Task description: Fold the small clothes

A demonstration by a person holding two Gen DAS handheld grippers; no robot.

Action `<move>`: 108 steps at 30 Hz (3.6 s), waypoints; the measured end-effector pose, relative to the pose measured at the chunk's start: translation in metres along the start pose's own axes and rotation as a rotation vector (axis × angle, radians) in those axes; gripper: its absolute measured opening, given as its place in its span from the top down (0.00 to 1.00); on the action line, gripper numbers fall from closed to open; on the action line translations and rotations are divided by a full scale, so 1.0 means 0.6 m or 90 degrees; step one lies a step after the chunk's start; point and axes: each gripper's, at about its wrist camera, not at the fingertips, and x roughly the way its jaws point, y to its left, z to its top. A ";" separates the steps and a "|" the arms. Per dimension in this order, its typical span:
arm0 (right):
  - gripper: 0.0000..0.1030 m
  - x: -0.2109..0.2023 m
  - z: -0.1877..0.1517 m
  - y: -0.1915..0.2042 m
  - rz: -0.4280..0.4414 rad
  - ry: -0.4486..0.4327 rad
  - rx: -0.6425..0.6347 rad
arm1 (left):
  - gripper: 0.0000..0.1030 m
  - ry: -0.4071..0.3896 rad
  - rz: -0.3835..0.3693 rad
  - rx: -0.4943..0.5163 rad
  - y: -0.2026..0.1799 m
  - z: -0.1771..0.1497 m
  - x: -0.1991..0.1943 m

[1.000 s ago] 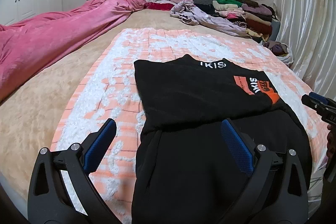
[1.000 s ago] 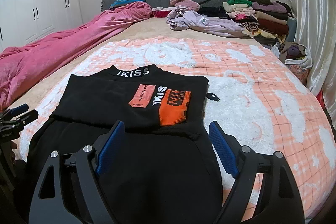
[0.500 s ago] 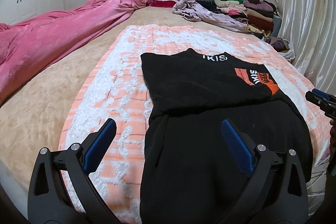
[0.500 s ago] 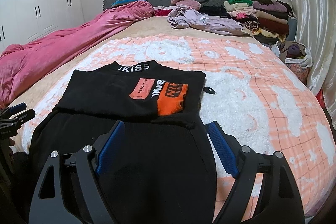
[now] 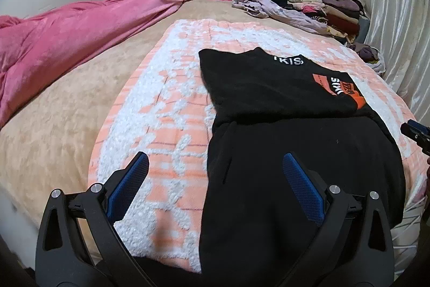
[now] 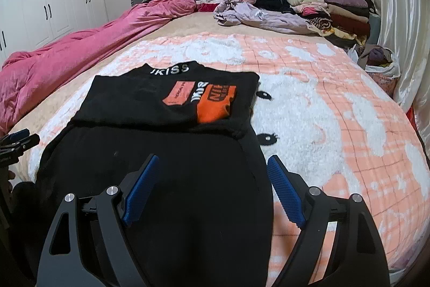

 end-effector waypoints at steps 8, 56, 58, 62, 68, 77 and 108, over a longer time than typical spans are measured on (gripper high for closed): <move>0.21 -0.004 -0.025 -0.012 -0.002 0.016 0.007 | 0.09 0.022 0.013 -0.005 0.012 -0.022 0.001; 0.76 -0.021 -0.157 -0.072 0.088 0.127 0.045 | 0.13 0.123 -0.065 -0.020 -0.001 -0.102 0.016; 0.76 -0.022 -0.162 -0.078 0.094 0.132 0.051 | 0.13 0.122 -0.065 -0.022 0.001 -0.103 0.014; 0.75 -0.027 -0.175 -0.082 0.095 0.140 0.049 | 0.22 0.126 -0.069 -0.030 0.007 -0.104 0.015; 0.71 -0.027 -0.187 -0.083 0.096 0.150 0.047 | 0.34 0.145 -0.077 -0.032 0.006 -0.111 0.025; 0.68 -0.028 -0.193 -0.075 0.085 0.155 0.020 | 0.34 0.158 -0.077 -0.028 0.004 -0.118 0.027; 0.92 -0.075 -0.065 -0.113 0.165 -0.004 0.080 | 0.96 0.038 -0.113 -0.035 -0.005 -0.026 -0.048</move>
